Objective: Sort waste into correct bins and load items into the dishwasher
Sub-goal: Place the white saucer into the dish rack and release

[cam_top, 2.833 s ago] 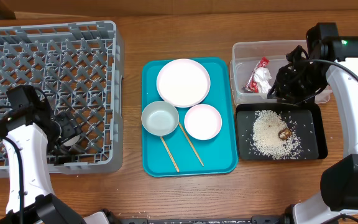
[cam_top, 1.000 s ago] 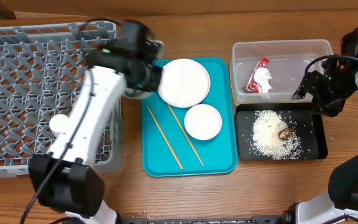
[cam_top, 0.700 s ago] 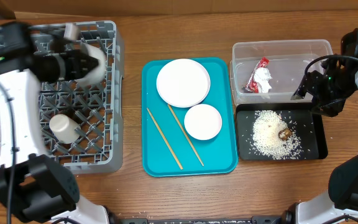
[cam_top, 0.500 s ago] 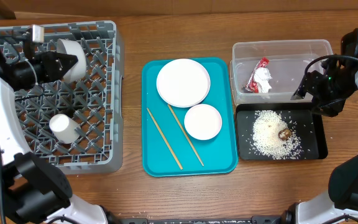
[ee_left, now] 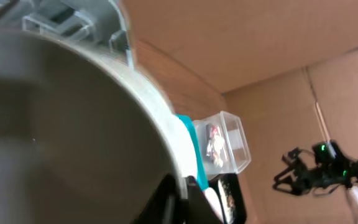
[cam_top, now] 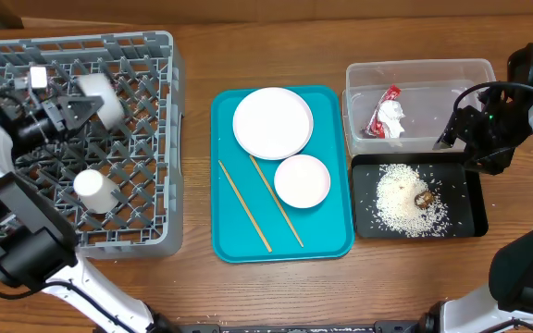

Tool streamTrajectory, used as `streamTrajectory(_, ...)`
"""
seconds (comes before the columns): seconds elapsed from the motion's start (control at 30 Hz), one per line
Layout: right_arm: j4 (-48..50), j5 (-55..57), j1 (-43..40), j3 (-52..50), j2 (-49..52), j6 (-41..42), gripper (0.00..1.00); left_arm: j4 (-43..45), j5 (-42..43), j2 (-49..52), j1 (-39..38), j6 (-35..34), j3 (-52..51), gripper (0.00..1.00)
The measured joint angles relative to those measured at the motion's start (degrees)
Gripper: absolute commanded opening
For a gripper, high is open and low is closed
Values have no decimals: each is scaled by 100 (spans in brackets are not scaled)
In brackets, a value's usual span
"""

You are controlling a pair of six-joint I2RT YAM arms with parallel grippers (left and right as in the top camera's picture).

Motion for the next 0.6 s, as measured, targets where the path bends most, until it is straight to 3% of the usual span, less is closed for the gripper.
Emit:
streamTrajectory(0.13, 20, 2, 0, 0, 0, -4, 67, -562, -179, 188, 503, 0, -7, 69)
streamTrajectory(0.17, 24, 2, 0, 0, 0, -4, 68, -675, -221, 188, 616, 2, -11, 72)
streamTrajectory(0.23, 33, 0, 0, 2, 0, -2, 67, -1051, -251, 188, 857, 66, -11, 100)
streamTrajectory(0.4, 2, 2, 0, 2, 0, -2, 67, -1790, -402, -33, 1049, 592, -24, 100)
streamTrajectory(0.6, -37, 4, 0, 0, 0, -4, 68, -1873, -1117, -1613, 723, 540, -28, 100)
